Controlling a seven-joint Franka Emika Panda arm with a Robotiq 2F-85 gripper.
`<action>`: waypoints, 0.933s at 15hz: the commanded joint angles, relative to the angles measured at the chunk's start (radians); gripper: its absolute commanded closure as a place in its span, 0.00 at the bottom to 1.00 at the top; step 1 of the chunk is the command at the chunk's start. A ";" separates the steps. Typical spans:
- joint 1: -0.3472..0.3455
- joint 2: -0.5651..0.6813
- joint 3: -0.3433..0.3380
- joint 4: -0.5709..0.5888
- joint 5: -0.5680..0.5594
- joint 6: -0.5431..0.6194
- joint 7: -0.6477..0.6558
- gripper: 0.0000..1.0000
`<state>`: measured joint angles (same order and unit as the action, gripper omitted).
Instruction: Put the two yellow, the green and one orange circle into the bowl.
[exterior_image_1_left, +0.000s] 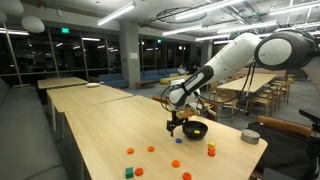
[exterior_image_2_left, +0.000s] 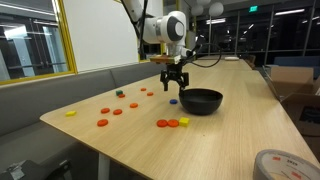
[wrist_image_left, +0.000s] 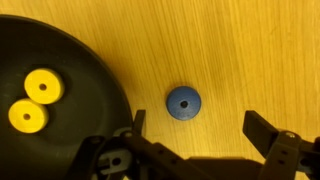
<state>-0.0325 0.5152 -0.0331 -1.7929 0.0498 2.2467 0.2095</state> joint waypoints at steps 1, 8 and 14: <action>0.024 -0.002 -0.022 -0.038 0.005 0.094 0.064 0.00; 0.041 0.010 -0.013 -0.091 0.030 0.199 0.107 0.00; 0.066 0.002 -0.038 -0.107 0.009 0.219 0.163 0.00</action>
<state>0.0074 0.5325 -0.0436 -1.8815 0.0650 2.4355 0.3378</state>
